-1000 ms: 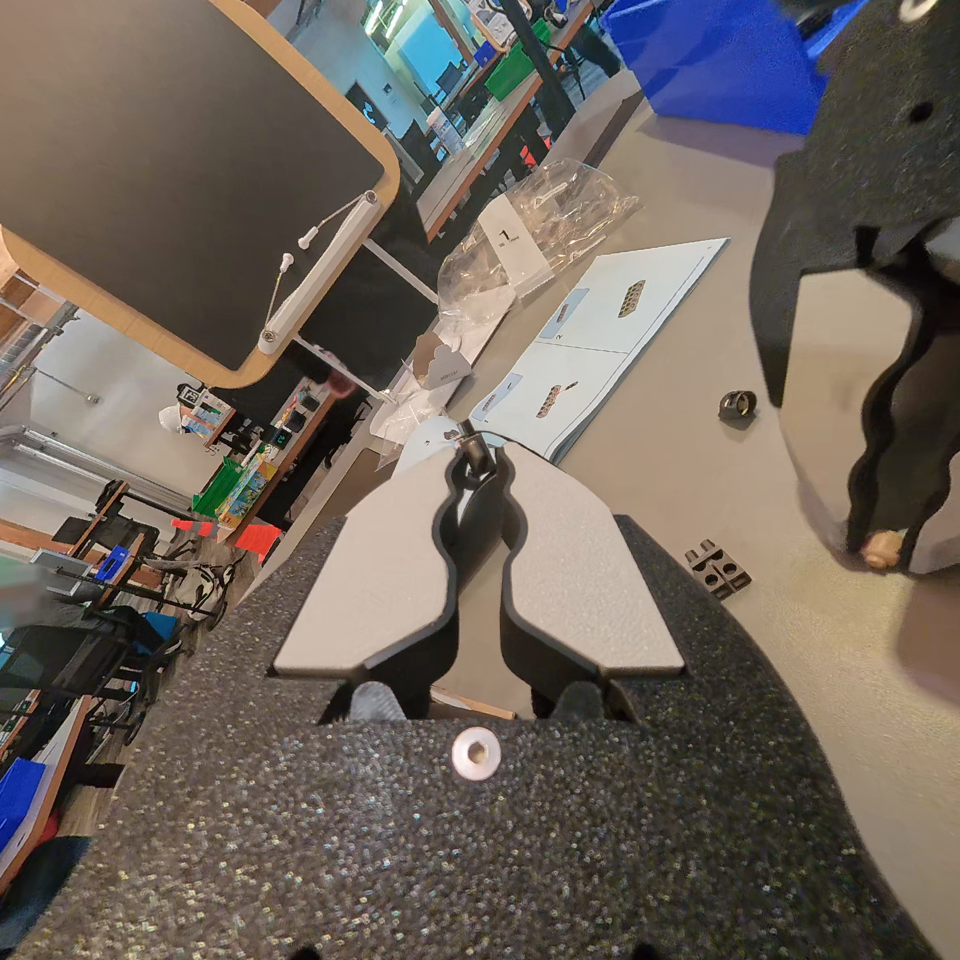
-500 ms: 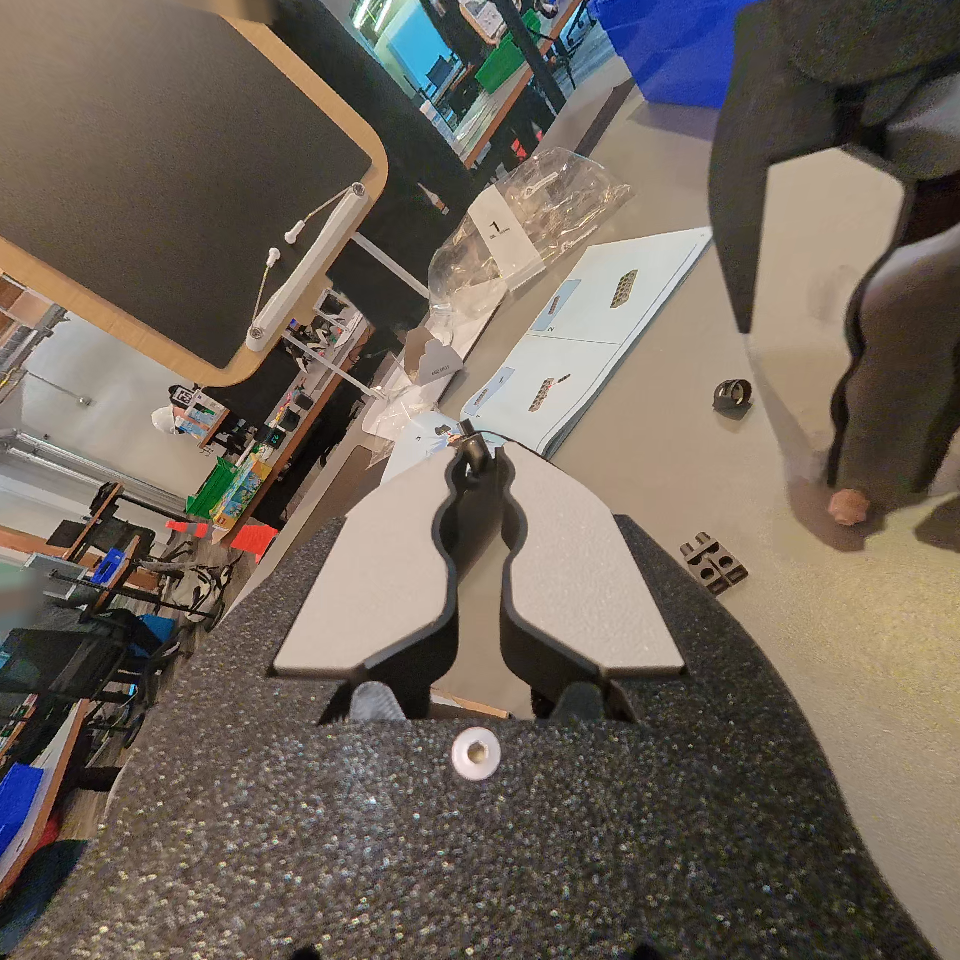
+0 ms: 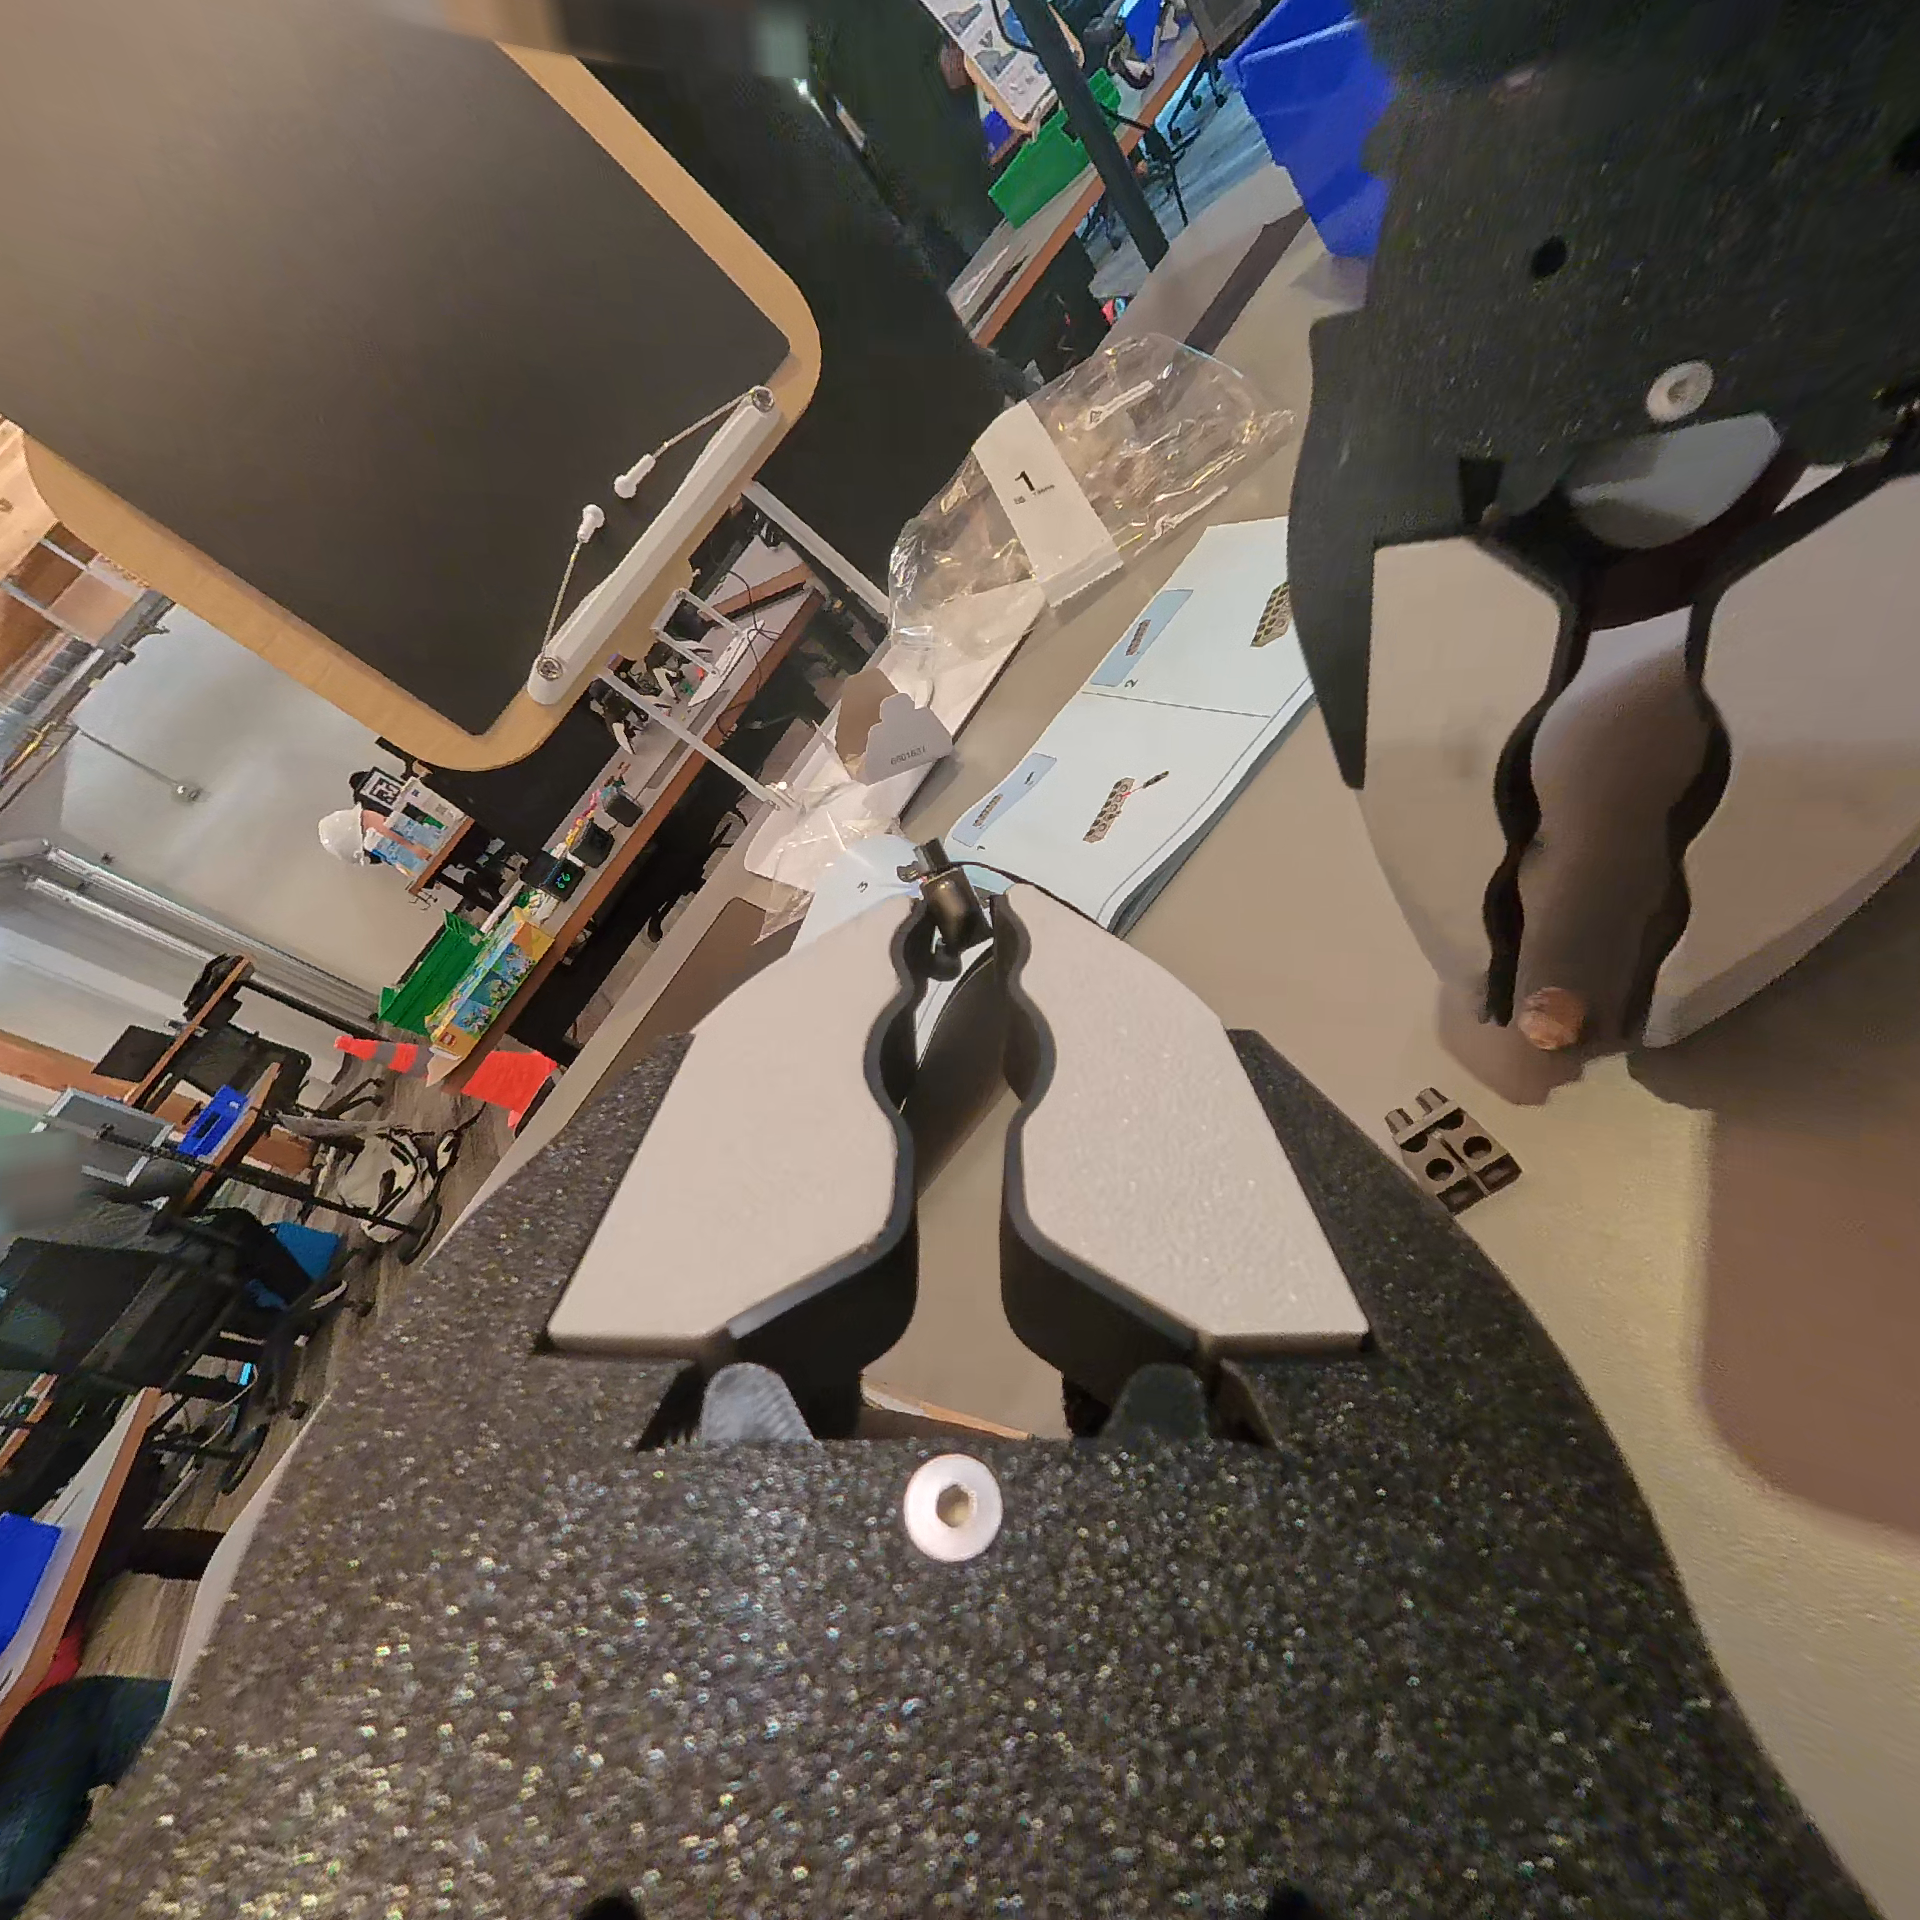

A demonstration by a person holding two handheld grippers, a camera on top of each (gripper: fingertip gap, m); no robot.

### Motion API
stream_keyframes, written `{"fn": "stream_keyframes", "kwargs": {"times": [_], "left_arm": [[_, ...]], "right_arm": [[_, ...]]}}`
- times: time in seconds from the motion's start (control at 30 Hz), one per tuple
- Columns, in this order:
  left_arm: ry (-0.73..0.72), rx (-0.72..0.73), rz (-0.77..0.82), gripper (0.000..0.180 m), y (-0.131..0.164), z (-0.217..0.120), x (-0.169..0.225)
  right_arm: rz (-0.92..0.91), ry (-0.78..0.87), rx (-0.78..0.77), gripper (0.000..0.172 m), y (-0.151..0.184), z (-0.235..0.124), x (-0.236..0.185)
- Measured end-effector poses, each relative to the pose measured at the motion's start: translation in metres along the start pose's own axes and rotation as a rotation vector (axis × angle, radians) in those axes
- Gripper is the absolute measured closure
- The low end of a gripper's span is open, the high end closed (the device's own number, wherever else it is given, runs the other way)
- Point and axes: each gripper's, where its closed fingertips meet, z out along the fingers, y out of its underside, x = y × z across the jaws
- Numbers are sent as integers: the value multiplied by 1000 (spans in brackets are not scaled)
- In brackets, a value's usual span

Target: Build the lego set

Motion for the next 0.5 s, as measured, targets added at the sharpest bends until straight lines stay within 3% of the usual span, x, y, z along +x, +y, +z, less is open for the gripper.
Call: {"fn": "stream_keyframes", "kwargs": {"times": [0.27,0.5], "left_arm": [[-3,-1,5,169,-1,0,0],[11,3,-25,169,2,2,1]], "right_arm": [[41,19,-48,161,7,8,10],[179,94,98,161,5,-2,23]]}}
